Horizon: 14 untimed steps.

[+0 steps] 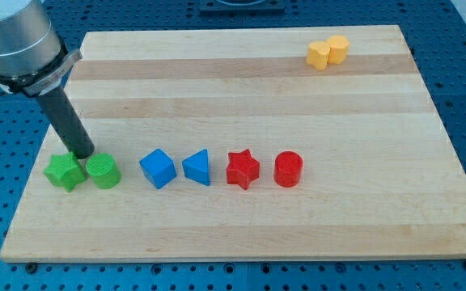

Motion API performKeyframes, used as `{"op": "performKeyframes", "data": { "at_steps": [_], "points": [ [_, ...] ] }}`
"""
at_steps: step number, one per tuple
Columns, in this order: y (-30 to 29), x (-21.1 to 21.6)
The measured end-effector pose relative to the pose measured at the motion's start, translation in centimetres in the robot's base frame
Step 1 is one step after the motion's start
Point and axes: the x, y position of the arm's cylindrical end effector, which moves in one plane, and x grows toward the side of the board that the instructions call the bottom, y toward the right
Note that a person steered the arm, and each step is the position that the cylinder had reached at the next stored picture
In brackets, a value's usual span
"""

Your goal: Move yellow heart right to the red circle

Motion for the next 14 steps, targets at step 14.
{"op": "performKeyframes", "data": {
  "at_steps": [14],
  "points": [
    [31.2, -17.3]
  ]
}}
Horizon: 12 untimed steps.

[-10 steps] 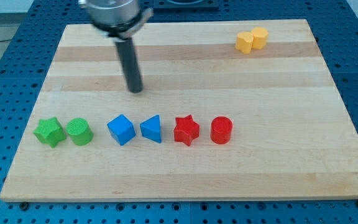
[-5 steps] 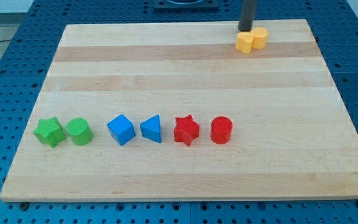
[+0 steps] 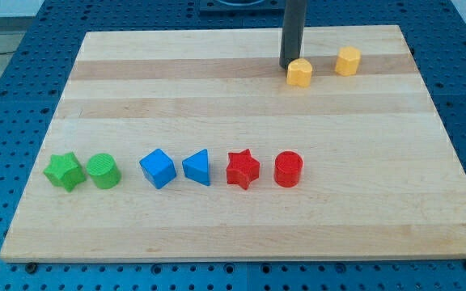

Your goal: Move yellow heart right to the red circle

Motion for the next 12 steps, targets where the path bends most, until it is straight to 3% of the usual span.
{"op": "performKeyframes", "data": {
  "at_steps": [5, 9, 12],
  "points": [
    [8.0, 8.0],
    [3.4, 11.8],
    [3.4, 16.7]
  ]
}}
